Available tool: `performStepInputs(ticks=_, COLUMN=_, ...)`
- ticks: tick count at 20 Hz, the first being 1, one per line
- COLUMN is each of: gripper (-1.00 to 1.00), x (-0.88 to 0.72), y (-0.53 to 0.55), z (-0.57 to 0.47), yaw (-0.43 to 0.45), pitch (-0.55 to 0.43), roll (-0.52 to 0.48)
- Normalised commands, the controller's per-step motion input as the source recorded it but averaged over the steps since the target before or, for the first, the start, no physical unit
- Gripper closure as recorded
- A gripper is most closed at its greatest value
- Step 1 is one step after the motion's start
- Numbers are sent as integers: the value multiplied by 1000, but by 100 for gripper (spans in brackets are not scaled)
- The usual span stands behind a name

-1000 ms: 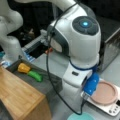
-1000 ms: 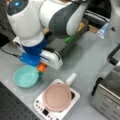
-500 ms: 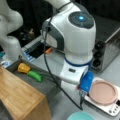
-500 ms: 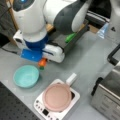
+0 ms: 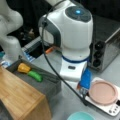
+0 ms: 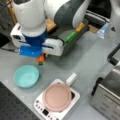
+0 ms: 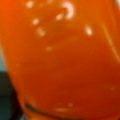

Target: Open the drawer. Pick up the carrot. Put the carrots in the drawer.

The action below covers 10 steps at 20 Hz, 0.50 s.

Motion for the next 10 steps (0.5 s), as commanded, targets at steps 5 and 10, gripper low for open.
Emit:
performStepInputs(ticks=5, gripper=100, x=-415, y=-87, z=-31, yaw=421, pitch=-110, roll=-74)
performStepInputs(ticks=10, gripper=100, x=-376, y=-63, z=-150, yaw=383, pitch=-151, roll=-26)
